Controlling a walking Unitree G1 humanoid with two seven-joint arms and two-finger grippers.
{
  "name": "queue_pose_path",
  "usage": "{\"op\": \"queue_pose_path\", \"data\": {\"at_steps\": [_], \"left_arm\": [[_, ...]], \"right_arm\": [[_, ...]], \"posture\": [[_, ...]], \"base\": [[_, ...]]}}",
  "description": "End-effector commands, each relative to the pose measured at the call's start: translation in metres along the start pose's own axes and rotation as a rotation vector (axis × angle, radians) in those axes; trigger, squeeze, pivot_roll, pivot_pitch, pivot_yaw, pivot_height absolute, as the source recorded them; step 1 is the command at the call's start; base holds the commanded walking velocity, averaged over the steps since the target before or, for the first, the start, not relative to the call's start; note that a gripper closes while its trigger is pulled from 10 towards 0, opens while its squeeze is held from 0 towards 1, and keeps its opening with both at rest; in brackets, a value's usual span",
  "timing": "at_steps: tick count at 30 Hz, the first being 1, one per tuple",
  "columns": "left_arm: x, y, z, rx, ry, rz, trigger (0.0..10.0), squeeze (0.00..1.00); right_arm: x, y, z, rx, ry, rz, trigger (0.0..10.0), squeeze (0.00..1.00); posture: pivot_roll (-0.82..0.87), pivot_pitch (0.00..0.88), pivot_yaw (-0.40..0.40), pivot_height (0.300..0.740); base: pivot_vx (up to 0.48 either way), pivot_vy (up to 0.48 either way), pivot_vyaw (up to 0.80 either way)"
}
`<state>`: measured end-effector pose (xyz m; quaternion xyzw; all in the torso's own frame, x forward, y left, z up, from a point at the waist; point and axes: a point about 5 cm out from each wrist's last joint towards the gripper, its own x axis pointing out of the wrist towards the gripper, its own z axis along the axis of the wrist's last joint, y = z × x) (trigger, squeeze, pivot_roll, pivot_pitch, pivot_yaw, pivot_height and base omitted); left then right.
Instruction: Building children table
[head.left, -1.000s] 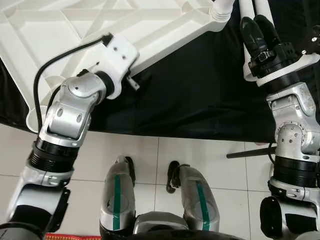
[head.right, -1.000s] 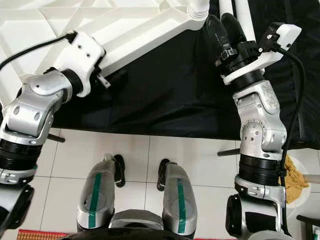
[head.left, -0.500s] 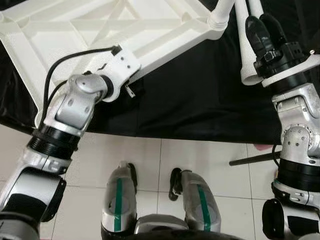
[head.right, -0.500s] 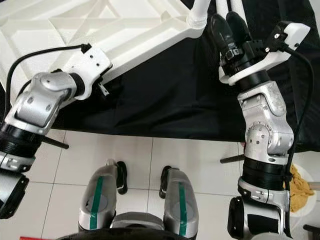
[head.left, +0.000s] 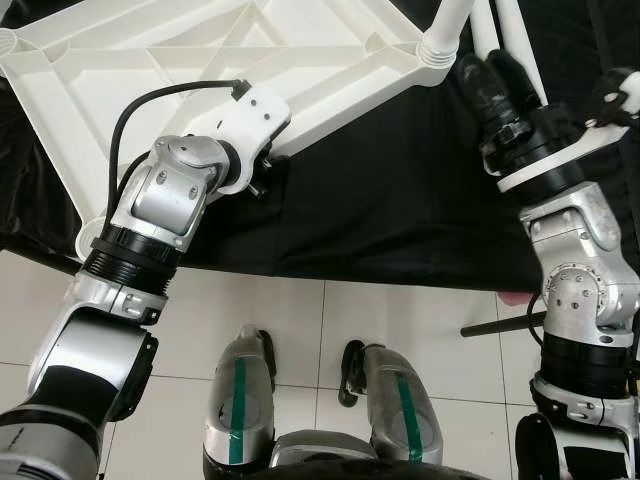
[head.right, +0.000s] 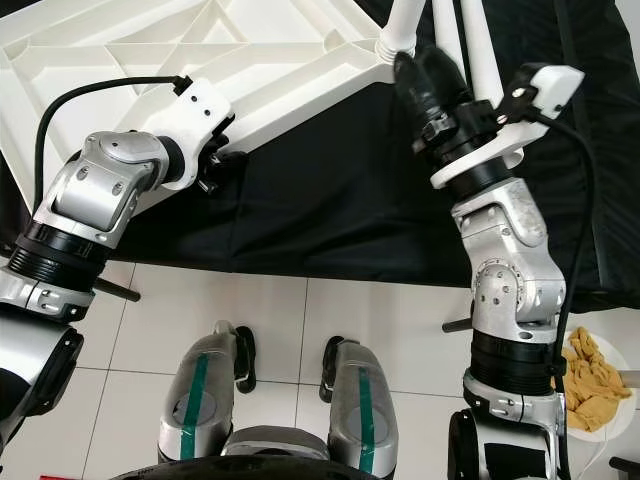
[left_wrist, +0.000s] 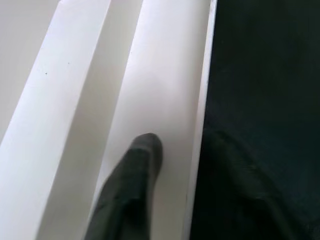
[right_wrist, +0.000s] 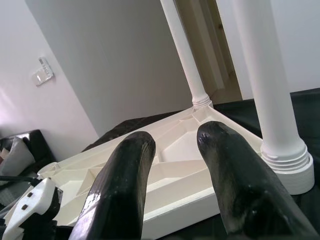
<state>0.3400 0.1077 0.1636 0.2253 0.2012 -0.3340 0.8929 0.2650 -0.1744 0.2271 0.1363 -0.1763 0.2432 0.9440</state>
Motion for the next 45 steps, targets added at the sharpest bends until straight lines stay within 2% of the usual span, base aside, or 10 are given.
{"op": "queue_pose_path", "data": {"at_steps": [1, 24, 27, 28, 34, 35, 37, 38, 44, 45], "left_arm": [[0.003, 0.003, -0.011, -0.024, 0.048, 0.084, 0.0, 0.00], [0.039, 0.008, 0.030, -0.237, -0.051, 0.459, 1.3, 0.00], [0.043, 0.009, 0.036, -0.252, -0.060, 0.478, 0.4, 0.00], [0.046, 0.008, 0.040, -0.249, -0.060, 0.475, 10.0, 0.00], [0.050, 0.000, 0.056, -0.250, -0.112, 0.425, 10.0, 0.00], [0.050, -0.001, 0.060, -0.246, -0.125, 0.409, 10.0, 0.31], [0.050, -0.001, 0.061, -0.244, -0.132, 0.400, 10.0, 0.31], [0.049, -0.002, 0.064, -0.248, -0.153, 0.377, 10.0, 1.00], [0.035, -0.004, 0.090, -0.251, -0.372, 0.247, 10.0, 1.00], [0.031, -0.004, 0.095, -0.238, -0.424, 0.231, 10.0, 0.64]], "right_arm": [[-0.001, 0.003, 0.000, 0.003, 0.004, 0.005, 10.0, 0.00], [0.001, 0.005, 0.002, 0.020, -0.024, -0.029, 10.0, 0.00], [0.002, 0.005, 0.002, 0.024, -0.029, -0.030, 10.0, 0.00], [0.002, 0.006, 0.003, 0.025, -0.032, -0.031, 10.0, 0.00], [0.001, 0.006, 0.003, 0.023, -0.034, -0.034, 10.0, 0.00], [0.001, 0.006, 0.004, 0.022, -0.034, -0.037, 10.0, 0.00], [0.001, 0.006, 0.004, 0.022, -0.035, -0.039, 10.0, 0.00], [0.000, 0.006, 0.004, 0.019, -0.035, -0.042, 10.0, 0.00], [-0.001, 0.006, 0.004, 0.021, -0.035, -0.049, 10.0, 0.00], [0.000, 0.007, 0.004, 0.023, -0.035, -0.049, 10.0, 0.00]], "posture": [[0.03, 0.099, 0.010, 0.740], [0.01, 0.095, 0.006, 0.740], [0.01, 0.097, 0.007, 0.740], [0.01, 0.098, 0.008, 0.740], [0.01, 0.105, 0.013, 0.740], [0.01, 0.107, 0.015, 0.740], [0.01, 0.107, 0.015, 0.740], [0.01, 0.112, 0.019, 0.740], [0.02, 0.119, 0.017, 0.740], [0.02, 0.119, 0.015, 0.740]], "base": [[0.000, 0.000, 0.00], [0.000, 0.000, 0.00], [0.000, 0.000, 0.00], [0.000, 0.000, 0.00], [0.000, 0.000, 0.00], [0.000, 0.000, 0.00], [0.000, 0.000, 0.00], [0.000, 0.000, 0.00], [0.000, 0.000, 0.00], [0.000, 0.000, 0.00]]}}
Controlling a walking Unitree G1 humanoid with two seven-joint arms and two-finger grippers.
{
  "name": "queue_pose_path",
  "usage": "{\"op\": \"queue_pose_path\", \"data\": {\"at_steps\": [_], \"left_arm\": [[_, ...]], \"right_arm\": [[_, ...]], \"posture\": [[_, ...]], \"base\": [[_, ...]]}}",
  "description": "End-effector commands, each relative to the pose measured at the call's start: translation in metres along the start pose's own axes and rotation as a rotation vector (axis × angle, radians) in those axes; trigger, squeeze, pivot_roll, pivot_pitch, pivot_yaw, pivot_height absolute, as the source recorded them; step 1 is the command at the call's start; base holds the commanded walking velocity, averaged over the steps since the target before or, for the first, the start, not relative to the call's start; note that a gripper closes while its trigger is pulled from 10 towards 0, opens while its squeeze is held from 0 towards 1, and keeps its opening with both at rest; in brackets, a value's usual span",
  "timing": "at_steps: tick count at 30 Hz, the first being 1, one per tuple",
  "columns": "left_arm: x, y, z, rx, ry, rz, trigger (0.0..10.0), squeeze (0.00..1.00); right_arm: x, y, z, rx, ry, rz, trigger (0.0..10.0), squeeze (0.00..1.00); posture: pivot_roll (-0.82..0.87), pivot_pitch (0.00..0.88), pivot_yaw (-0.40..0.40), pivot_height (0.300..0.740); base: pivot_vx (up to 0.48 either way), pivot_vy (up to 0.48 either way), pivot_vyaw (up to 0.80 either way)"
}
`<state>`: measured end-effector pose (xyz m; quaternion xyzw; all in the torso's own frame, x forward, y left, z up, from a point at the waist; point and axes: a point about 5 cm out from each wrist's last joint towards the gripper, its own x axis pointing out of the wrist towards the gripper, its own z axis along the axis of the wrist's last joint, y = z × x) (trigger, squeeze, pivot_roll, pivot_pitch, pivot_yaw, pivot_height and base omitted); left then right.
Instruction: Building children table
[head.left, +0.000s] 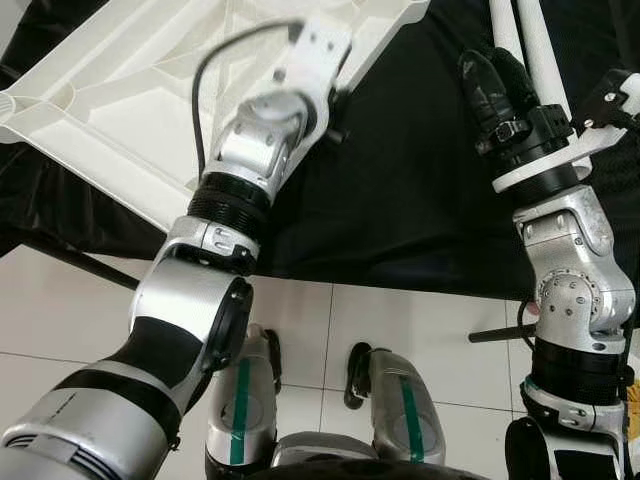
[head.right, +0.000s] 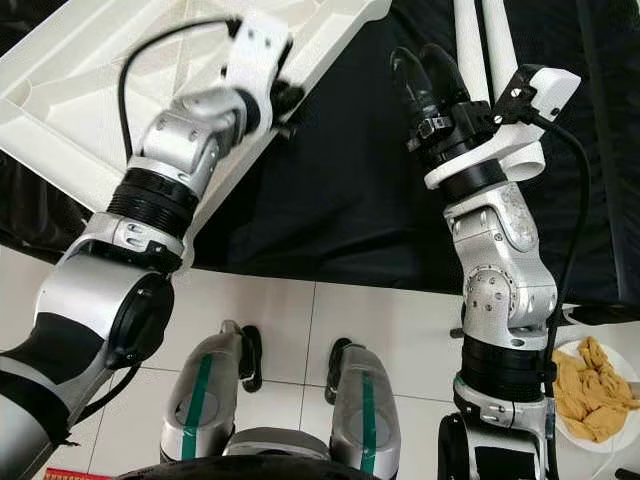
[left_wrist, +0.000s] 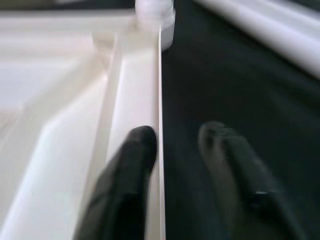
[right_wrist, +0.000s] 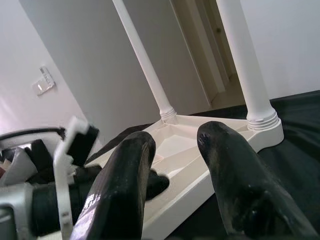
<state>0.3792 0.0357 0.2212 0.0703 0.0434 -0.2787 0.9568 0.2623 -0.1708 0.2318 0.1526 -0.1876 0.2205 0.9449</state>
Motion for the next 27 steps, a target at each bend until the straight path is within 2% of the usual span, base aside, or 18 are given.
{"op": "queue_pose_path", "data": {"at_steps": [1, 4, 5, 7, 8, 10, 11, 12, 13, 14, 15, 17, 19, 22, 23, 24, 25, 27], "left_arm": [[-0.006, 0.003, 0.010, -0.005, -0.093, 0.058, 10.0, 0.00], [-0.009, 0.005, 0.014, 0.002, -0.127, 0.052, 10.0, 0.00], [-0.012, 0.007, 0.017, 0.033, -0.152, 0.046, 10.0, 0.00], [-0.021, 0.023, 0.015, 0.123, -0.138, 0.081, 10.0, 0.00], [-0.021, 0.023, 0.015, 0.123, -0.138, 0.081, 10.0, 0.00], [-0.032, 0.049, 0.007, 0.226, -0.088, 0.174, 10.0, 0.00], [-0.032, 0.049, 0.007, 0.226, -0.088, 0.174, 10.0, 0.00], [-0.038, 0.062, 0.003, 0.293, -0.061, 0.235, 10.0, 0.00], [-0.053, 0.090, -0.007, 0.401, 0.019, 0.336, 10.0, 0.00], [-0.053, 0.090, -0.007, 0.401, 0.019, 0.336, 10.0, 0.00], [-0.060, 0.100, -0.009, 0.423, 0.046, 0.365, 10.0, 0.00], [-0.060, 0.100, -0.009, 0.423, 0.046, 0.365, 10.0, 0.00], [-0.071, 0.111, -0.011, 0.449, 0.072, 0.402, 10.0, 0.00], [-0.076, 0.117, -0.011, 0.474, 0.086, 0.422, 10.0, 0.00], [-0.084, 0.125, -0.012, 0.514, 0.111, 0.451, 10.0, 0.00], [-0.084, 0.125, -0.012, 0.514, 0.111, 0.451, 10.0, 0.00], [-0.095, 0.132, -0.012, 0.586, 0.140, 0.468, 10.0, 0.00], [-0.109, 0.136, -0.017, 0.658, 0.200, 0.439, 10.0, 0.00]], "right_arm": [[-0.001, 0.002, 0.000, 0.008, 0.002, -0.002, 10.0, 0.00], [-0.001, 0.002, -0.001, 0.009, 0.003, 0.000, 10.0, 0.00], [0.000, 0.002, -0.001, 0.012, 0.003, 0.001, 10.0, 0.00], [0.001, 0.003, -0.001, 0.013, 0.003, 0.006, 10.0, 0.00], [0.001, 0.003, -0.001, 0.013, 0.003, 0.006, 10.0, 0.00], [0.002, 0.003, -0.001, 0.010, 0.001, 0.010, 10.0, 0.00], [0.002, 0.003, -0.001, 0.010, 0.001, 0.010, 10.0, 0.00], [0.002, 0.003, 0.000, 0.009, 0.000, 0.010, 10.0, 0.00], [0.002, 0.003, 0.000, 0.008, -0.001, 0.009, 10.0, 0.00], [0.002, 0.003, 0.000, 0.008, -0.001, 0.009, 10.0, 0.00], [0.002, 0.003, 0.000, 0.009, 0.000, 0.008, 10.0, 0.00], [0.002, 0.003, 0.000, 0.009, 0.000, 0.008, 10.0, 0.00], [0.002, 0.003, -0.001, 0.011, 0.000, 0.007, 10.0, 0.00], [0.002, 0.003, -0.001, 0.011, 0.000, 0.007, 10.0, 0.00], [0.002, 0.003, 0.000, 0.011, -0.001, 0.009, 10.0, 0.00], [0.002, 0.003, 0.000, 0.011, -0.001, 0.009, 10.0, 0.00], [0.003, 0.002, 0.000, 0.010, -0.002, 0.010, 10.0, 0.00], [0.004, 0.002, 0.001, 0.009, -0.002, 0.013, 10.0, 0.00]], "posture": [[0.02, 0.122, 0.013, 0.740], [0.03, 0.121, 0.013, 0.740], [0.03, 0.122, 0.010, 0.740], [0.03, 0.123, 0.009, 0.740], [0.03, 0.123, 0.009, 0.740], [0.03, 0.123, 0.009, 0.740], [0.03, 0.123, 0.009, 0.740], [0.03, 0.122, 0.008, 0.740], [0.03, 0.121, 0.007, 0.740], [0.03, 0.121, 0.007, 0.740], [0.04, 0.121, 0.005, 0.740], [0.04, 0.121, 0.005, 0.740], [0.04, 0.121, 0.003, 0.740], [0.04, 0.120, 0.002, 0.740], [0.04, 0.122, 0.001, 0.740], [0.04, 0.122, 0.001, 0.740], [0.04, 0.123, -0.001, 0.740], [0.05, 0.125, -0.002, 0.740]], "base": [[0.000, 0.000, 0.00], [0.000, 0.000, 0.00], [0.000, 0.000, 0.00], [0.000, 0.000, 0.00], [0.000, 0.000, 0.00], [0.000, 0.000, 0.00], [0.000, 0.000, 0.00], [0.000, 0.000, 0.00], [0.000, 0.000, 0.00], [0.000, 0.000, 0.00], [0.000, 0.000, 0.00], [0.000, 0.000, 0.00], [0.000, 0.000, 0.00], [0.000, 0.000, 0.00], [0.000, 0.000, 0.00], [0.000, 0.000, 0.00], [0.000, 0.000, 0.00], [0.000, 0.000, 0.00]]}}
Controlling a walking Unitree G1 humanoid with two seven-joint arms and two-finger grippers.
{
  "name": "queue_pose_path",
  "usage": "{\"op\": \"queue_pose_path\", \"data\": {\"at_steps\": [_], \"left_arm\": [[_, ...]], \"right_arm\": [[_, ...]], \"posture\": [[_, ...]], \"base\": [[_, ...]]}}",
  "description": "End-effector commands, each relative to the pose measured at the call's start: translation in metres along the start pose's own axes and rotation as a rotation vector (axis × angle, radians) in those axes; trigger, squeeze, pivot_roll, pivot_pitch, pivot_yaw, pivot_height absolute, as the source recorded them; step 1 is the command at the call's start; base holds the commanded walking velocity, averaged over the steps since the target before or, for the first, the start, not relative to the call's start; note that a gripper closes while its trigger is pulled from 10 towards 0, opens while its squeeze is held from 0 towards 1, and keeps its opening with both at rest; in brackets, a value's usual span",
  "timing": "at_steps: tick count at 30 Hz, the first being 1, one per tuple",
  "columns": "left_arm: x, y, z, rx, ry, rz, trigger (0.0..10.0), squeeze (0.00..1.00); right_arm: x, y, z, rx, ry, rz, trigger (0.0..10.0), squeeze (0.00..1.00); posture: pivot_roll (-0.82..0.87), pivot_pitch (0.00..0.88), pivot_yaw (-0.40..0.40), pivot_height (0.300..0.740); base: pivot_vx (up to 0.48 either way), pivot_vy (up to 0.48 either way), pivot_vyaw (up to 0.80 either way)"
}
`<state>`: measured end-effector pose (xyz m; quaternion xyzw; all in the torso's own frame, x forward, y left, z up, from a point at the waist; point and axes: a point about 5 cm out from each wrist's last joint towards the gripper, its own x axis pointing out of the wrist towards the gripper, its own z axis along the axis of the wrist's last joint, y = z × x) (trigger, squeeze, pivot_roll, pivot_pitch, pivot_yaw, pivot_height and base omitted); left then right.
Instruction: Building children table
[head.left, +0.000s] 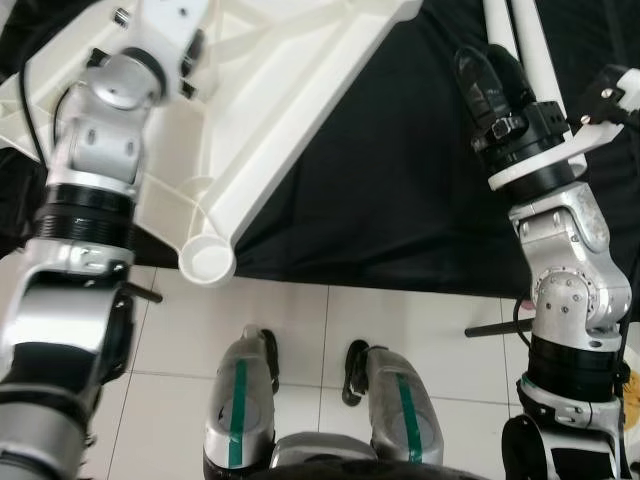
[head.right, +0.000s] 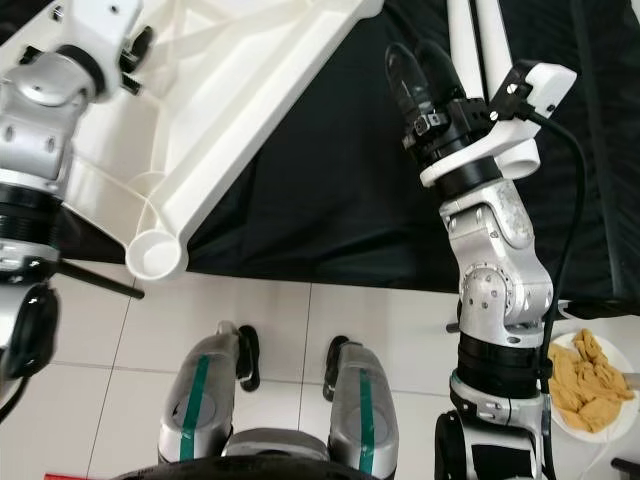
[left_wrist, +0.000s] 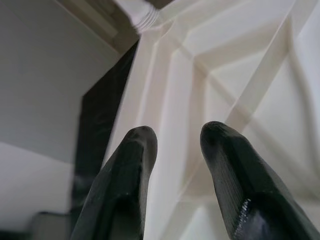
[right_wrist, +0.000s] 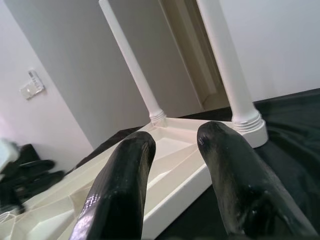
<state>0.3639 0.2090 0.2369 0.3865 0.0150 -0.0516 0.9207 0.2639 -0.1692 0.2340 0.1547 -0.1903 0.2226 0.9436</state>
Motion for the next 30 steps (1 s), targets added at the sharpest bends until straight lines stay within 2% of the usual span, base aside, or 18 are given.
{"op": "queue_pose_path", "data": {"at_steps": [1, 4, 7, 9, 12, 13, 17, 18, 20, 24, 30], "left_arm": [[-0.007, -0.005, -0.007, 0.082, 0.033, -0.055, 10.0, 0.00], [-0.009, -0.007, -0.008, 0.112, 0.039, -0.080, 10.0, 0.00], [-0.018, -0.020, -0.016, 0.170, 0.069, -0.216, 10.0, 0.00], [-0.021, -0.023, -0.017, 0.184, 0.074, -0.251, 10.0, 0.00], [-0.028, -0.035, -0.022, 0.156, 0.097, -0.382, 10.0, 0.00], [-0.028, -0.035, -0.022, 0.156, 0.097, -0.382, 10.0, 0.00], [-0.049, -0.065, -0.020, 0.259, 0.050, -0.644, 10.0, 0.00], [-0.049, -0.065, -0.020, 0.259, 0.050, -0.644, 10.0, 0.00], [-0.058, -0.078, -0.011, 0.243, 0.000, -0.748, 10.0, 0.00], [-0.059, -0.082, -0.004, 0.222, -0.024, -0.770, 10.0, 0.00], [-0.054, -0.092, 0.022, 0.142, -0.116, -0.809, 10.0, 0.00]], "right_arm": [[0.001, 0.001, 0.000, 0.005, 0.005, 0.009, 10.0, 0.00], [0.001, 0.001, 0.000, 0.004, 0.006, 0.009, 10.0, 0.00], [0.002, 0.002, -0.001, 0.005, 0.006, 0.010, 10.0, 0.00], [0.002, 0.002, -0.001, 0.005, 0.006, 0.011, 10.0, 0.00], [0.002, 0.002, -0.001, 0.006, 0.005, 0.010, 10.0, 0.00], [0.002, 0.002, -0.001, 0.006, 0.005, 0.010, 10.0, 0.00], [0.000, 0.002, -0.001, 0.005, 0.004, 0.006, 10.0, 0.00], [0.000, 0.002, -0.001, 0.005, 0.004, 0.006, 10.0, 0.00], [0.000, 0.002, -0.001, 0.004, 0.003, 0.004, 10.0, 0.00], [0.000, 0.002, 0.000, 0.002, 0.002, 0.002, 10.0, 0.00], [-0.001, 0.001, 0.001, -0.001, -0.005, -0.003, 10.0, 0.00]], "posture": [[0.05, 0.125, -0.002, 0.740], [0.05, 0.125, -0.002, 0.740], [0.05, 0.125, 0.000, 0.740], [0.05, 0.125, 0.000, 0.740], [0.05, 0.123, 0.005, 0.740], [0.05, 0.123, 0.005, 0.740], [0.05, 0.117, 0.011, 0.740], [0.05, 0.117, 0.011, 0.740], [0.05, 0.113, 0.015, 0.740], [0.04, 0.109, 0.016, 0.740], [0.04, 0.106, 0.020, 0.740]], "base": [[0.000, 0.000, 0.00], [0.000, 0.000, 0.00], [0.000, 0.000, 0.00], [0.000, 0.000, 0.00], [0.000, 0.000, 0.00], [0.000, 0.000, 0.00], [0.000, 0.000, 0.00], [0.000, 0.000, 0.00], [0.000, 0.000, 0.00], [0.000, 0.000, 0.00], [0.000, 0.000, 0.00]]}}
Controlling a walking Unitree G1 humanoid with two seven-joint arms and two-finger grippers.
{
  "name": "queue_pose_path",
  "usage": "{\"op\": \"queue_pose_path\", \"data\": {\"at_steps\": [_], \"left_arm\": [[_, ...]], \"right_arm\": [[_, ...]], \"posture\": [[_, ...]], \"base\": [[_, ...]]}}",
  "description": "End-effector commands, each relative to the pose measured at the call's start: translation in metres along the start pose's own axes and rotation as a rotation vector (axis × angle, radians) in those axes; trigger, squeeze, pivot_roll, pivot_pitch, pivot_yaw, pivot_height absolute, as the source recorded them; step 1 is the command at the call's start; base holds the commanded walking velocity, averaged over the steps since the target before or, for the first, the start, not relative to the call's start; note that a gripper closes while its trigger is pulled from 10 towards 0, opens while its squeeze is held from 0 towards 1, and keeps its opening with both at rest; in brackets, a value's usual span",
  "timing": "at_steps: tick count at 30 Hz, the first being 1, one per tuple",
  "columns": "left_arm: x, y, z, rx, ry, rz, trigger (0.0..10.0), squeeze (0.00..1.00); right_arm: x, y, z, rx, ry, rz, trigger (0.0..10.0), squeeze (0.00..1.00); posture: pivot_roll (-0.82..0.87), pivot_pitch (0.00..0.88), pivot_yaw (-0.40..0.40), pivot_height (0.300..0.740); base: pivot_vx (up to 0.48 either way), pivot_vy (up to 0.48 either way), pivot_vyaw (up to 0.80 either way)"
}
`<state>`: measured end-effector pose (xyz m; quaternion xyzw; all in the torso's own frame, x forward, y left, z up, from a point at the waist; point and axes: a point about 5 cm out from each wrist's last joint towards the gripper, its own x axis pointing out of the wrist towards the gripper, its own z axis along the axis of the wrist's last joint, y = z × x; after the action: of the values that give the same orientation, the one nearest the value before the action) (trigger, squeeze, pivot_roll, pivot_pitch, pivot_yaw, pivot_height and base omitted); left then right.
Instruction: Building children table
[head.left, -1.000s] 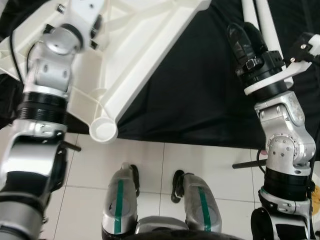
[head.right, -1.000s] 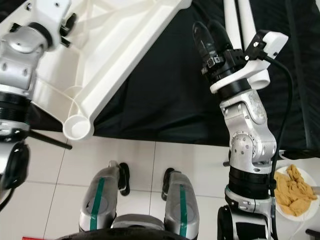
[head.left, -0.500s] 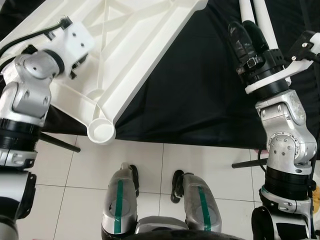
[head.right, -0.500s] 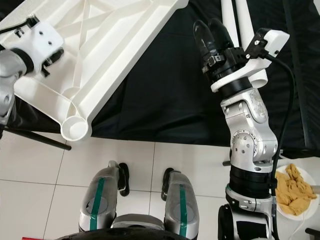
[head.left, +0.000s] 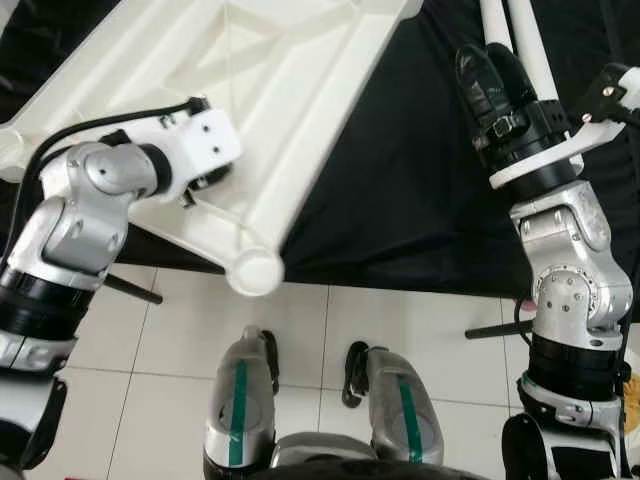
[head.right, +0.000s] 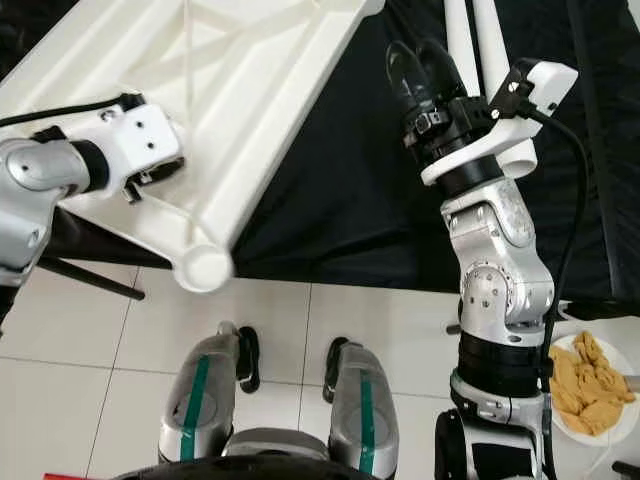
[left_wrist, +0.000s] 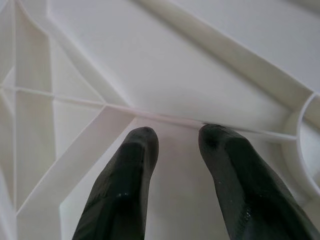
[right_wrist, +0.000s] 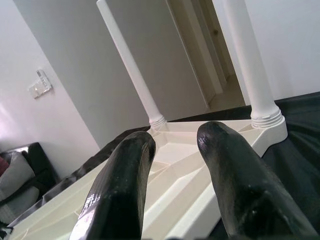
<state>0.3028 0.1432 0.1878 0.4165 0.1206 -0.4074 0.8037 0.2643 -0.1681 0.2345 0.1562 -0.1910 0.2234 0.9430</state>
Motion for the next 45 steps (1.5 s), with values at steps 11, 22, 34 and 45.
{"op": "queue_pose_path", "data": {"at_steps": [11, 22, 34, 45], "left_arm": [[0.031, 0.006, 0.034, -0.097, -0.111, 0.038, 10.0, 0.00], [0.034, 0.008, 0.040, -0.120, -0.123, 0.022, 10.0, 0.00], [-0.012, 0.020, 0.022, -0.107, -0.135, -0.068, 10.0, 0.00], [-0.006, -0.024, 0.002, -0.032, -0.033, -0.281, 10.0, 0.00]], "right_arm": [[-0.003, -0.001, 0.003, -0.002, -0.010, -0.026, 10.0, 0.00], [-0.007, -0.003, 0.006, -0.007, -0.013, -0.048, 10.0, 0.00], [-0.006, -0.003, 0.003, 0.000, -0.010, -0.050, 10.0, 0.00], [-0.003, -0.003, 0.004, 0.002, -0.013, -0.045, 10.0, 0.00]], "posture": [[0.02, 0.130, 0.025, 0.740], [0.01, 0.142, 0.033, 0.740], [0.04, 0.144, 0.028, 0.740], [0.04, 0.148, 0.027, 0.740]], "base": [[0.000, 0.000, 0.00], [0.000, 0.000, 0.00], [0.000, 0.000, 0.00], [0.000, 0.000, 0.00]]}}
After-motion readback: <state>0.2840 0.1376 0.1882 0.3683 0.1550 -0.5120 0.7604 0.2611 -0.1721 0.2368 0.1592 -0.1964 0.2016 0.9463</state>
